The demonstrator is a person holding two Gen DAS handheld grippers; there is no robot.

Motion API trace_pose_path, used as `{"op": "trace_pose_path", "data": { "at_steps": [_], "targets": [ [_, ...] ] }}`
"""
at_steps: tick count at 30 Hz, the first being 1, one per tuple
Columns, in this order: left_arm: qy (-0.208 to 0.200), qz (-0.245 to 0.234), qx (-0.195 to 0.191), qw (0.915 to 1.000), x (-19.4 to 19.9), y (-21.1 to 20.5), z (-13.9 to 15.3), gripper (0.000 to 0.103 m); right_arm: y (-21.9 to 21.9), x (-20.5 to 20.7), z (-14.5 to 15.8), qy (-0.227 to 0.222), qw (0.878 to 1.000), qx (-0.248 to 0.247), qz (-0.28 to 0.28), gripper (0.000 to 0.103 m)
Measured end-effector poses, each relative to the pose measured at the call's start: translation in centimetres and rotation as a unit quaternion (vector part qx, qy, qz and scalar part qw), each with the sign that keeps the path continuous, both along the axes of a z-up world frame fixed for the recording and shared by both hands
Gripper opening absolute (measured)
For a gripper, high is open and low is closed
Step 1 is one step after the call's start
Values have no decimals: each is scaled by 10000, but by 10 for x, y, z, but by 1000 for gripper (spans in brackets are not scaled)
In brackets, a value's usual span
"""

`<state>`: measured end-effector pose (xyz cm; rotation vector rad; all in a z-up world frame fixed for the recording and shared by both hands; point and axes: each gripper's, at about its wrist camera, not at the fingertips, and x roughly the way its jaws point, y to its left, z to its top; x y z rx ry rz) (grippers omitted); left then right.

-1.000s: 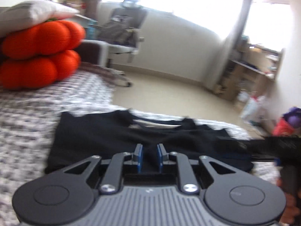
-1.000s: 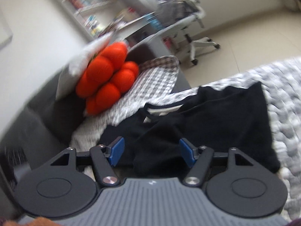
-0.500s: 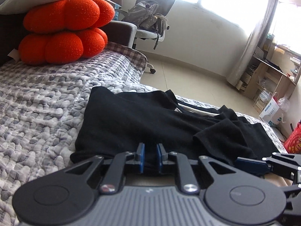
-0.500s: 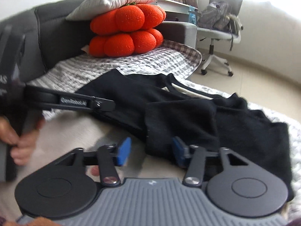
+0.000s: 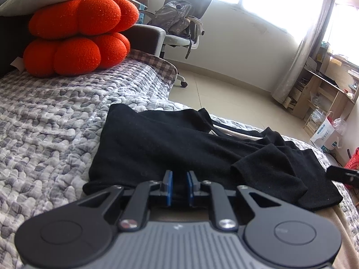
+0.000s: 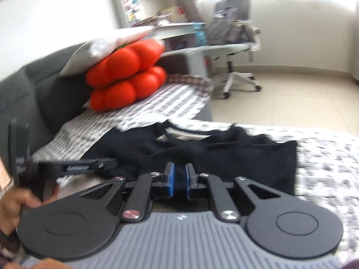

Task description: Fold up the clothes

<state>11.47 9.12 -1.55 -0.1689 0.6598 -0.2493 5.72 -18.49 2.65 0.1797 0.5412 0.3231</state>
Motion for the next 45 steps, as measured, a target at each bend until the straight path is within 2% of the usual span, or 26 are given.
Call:
{"op": "trace_pose_path", "data": {
  "at_steps": [2,3,4,5,6,7,9,15,17,20,21,22,24,28,32,36,37,41,43,44,45],
  "targets": [
    [12,31,-15,10000,0,-1,2,15,-9,0,1,41,9998,98,-138,11],
    [18,48,-25,10000,0,-1,3,15,-10,0,0,72,9998,133,-134,14],
    [22,64,-36,10000,0,-1,4,15,-11,-1,0,103,9997,168,-130,24],
    [13,82,-54,10000,0,-1,5,15,-10,-1,0,126,9997,172,-98,24],
    [13,115,-75,9999,1,-1,6,15,-6,-1,0,139,9998,134,-28,32],
    [14,151,-98,9998,1,0,6,16,-2,-2,-1,123,9999,95,63,50],
    [7,242,-150,9996,1,2,8,16,12,-5,-2,0,9995,-26,302,73],
    [-179,426,-55,9989,-2,9,12,16,63,-2,-19,-121,9930,-693,950,72],
    [-169,447,-58,9988,-1,11,12,16,76,2,-28,-92,9908,-915,989,64],
    [-132,449,-35,9989,1,13,10,16,87,7,-40,-53,9876,-1279,912,40],
    [-128,440,-13,9989,2,14,9,15,87,8,-42,-70,9872,-1349,847,28],
    [-126,435,-5,9990,2,14,8,15,84,8,-42,-63,9884,-1296,794,21],
    [-112,449,-41,9989,3,15,8,15,70,9,-36,14,9936,-874,718,6],
    [-95,473,-117,9988,5,17,8,15,36,6,-19,53,9989,-71,460,5],
    [-113,480,-94,9987,5,16,8,15,-8,3,-9,85,9980,621,-38,4],
    [-108,436,-154,9989,4,15,9,15,-43,1,-8,196,9929,1001,-615,6],
    [-93,423,-194,9989,4,15,9,15,-48,-1,-8,215,9920,1061,-654,16],
    [-10,243,-506,9984,4,8,12,15,-41,-3,-4,238,9933,1034,-466,21],
    [92,72,-763,9970,6,2,13,15,-31,-4,-4,193,9948,958,-298,58],
    [155,-22,-901,9958,7,-2,13,16,-26,-4,-4,116,9954,916,-239,63],
    [209,-103,-1032,9944,9,-6,12,15,-21,-4,-4,58,9960,872,-168,63]
  ]
}}
